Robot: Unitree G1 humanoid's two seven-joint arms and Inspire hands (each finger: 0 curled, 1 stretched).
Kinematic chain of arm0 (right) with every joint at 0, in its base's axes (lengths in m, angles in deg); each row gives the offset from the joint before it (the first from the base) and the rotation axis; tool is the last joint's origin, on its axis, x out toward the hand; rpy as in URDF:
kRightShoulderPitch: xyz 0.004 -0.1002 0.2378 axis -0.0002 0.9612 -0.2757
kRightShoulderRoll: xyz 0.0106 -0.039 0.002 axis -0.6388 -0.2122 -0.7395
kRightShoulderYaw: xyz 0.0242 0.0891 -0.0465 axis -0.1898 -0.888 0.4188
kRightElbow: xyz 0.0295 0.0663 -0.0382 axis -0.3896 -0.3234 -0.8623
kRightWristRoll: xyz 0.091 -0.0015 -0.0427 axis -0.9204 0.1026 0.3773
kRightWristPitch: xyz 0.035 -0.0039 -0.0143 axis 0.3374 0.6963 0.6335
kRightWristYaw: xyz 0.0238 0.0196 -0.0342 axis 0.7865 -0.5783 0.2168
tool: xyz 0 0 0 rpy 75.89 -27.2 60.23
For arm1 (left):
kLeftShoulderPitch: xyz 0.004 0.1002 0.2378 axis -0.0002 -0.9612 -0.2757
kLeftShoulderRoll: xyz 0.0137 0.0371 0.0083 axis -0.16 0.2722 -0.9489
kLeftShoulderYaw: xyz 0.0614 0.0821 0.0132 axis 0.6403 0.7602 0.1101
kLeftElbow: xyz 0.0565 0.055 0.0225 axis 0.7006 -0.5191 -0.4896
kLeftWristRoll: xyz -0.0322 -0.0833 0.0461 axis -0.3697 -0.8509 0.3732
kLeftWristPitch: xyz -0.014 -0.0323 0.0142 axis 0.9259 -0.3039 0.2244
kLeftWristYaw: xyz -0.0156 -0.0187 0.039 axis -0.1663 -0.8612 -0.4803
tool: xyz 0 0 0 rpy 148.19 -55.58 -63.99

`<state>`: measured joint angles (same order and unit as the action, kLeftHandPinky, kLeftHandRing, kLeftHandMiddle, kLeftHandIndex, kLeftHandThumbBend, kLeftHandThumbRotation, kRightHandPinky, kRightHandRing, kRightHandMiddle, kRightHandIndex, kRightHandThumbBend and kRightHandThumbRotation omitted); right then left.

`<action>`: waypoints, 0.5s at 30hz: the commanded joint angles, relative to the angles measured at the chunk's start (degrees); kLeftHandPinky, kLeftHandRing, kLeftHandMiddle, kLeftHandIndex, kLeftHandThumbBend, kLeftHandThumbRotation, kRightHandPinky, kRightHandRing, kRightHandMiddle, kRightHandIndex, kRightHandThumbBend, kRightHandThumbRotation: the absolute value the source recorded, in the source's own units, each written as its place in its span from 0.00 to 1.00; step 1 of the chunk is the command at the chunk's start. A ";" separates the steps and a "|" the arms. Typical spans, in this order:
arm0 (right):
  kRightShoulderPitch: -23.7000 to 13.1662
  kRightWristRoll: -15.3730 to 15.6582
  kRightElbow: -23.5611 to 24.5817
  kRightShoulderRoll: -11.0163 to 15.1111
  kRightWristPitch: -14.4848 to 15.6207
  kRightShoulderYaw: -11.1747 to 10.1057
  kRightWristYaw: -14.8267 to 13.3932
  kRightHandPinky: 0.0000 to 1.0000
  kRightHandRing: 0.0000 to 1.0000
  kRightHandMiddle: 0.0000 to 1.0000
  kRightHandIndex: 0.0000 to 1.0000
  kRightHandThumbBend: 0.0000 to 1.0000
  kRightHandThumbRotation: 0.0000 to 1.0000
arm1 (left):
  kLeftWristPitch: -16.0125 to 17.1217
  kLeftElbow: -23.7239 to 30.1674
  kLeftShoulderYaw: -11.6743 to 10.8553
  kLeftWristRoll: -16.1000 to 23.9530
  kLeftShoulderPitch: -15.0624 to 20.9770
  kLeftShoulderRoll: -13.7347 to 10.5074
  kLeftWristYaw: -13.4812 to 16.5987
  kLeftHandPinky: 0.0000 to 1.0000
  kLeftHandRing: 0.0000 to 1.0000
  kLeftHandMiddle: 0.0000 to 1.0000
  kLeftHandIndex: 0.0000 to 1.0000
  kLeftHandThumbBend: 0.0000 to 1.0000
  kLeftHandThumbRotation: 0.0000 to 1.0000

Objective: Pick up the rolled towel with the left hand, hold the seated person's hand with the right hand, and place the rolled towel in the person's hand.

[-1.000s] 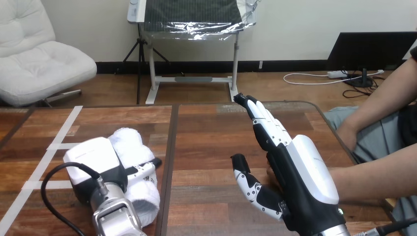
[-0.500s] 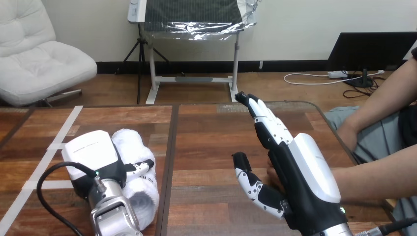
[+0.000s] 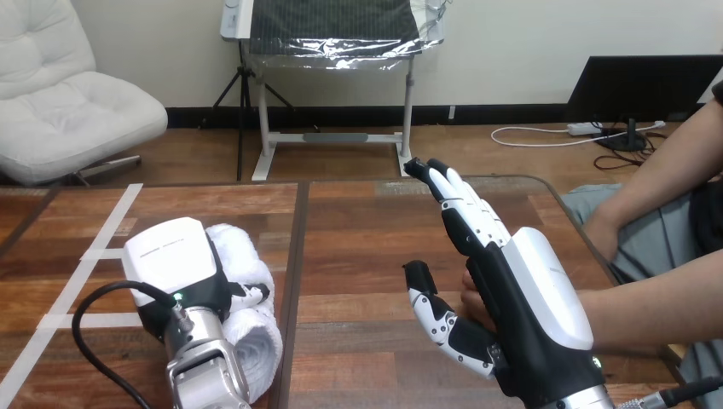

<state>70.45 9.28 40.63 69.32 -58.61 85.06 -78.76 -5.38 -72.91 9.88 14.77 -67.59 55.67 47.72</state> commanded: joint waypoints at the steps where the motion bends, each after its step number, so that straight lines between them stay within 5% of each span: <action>1: -2.39 -0.42 1.85 0.49 -0.46 -1.07 -0.13 1.00 1.00 0.99 0.94 0.08 0.00 | 0.93 -0.83 0.27 -1.30 -1.72 0.13 1.39 0.18 0.22 0.28 0.49 0.78 0.00; 15: -2.55 -0.78 1.86 0.65 -0.44 -1.22 0.09 1.00 1.00 0.98 0.94 0.07 0.00 | 5.48 -0.80 -0.67 -4.32 -2.64 -0.12 7.12 0.17 0.20 0.27 0.49 0.77 0.00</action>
<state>70.44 9.20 40.63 69.65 -58.61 84.63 -78.75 -2.49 -72.94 9.17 11.88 -69.28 55.51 52.85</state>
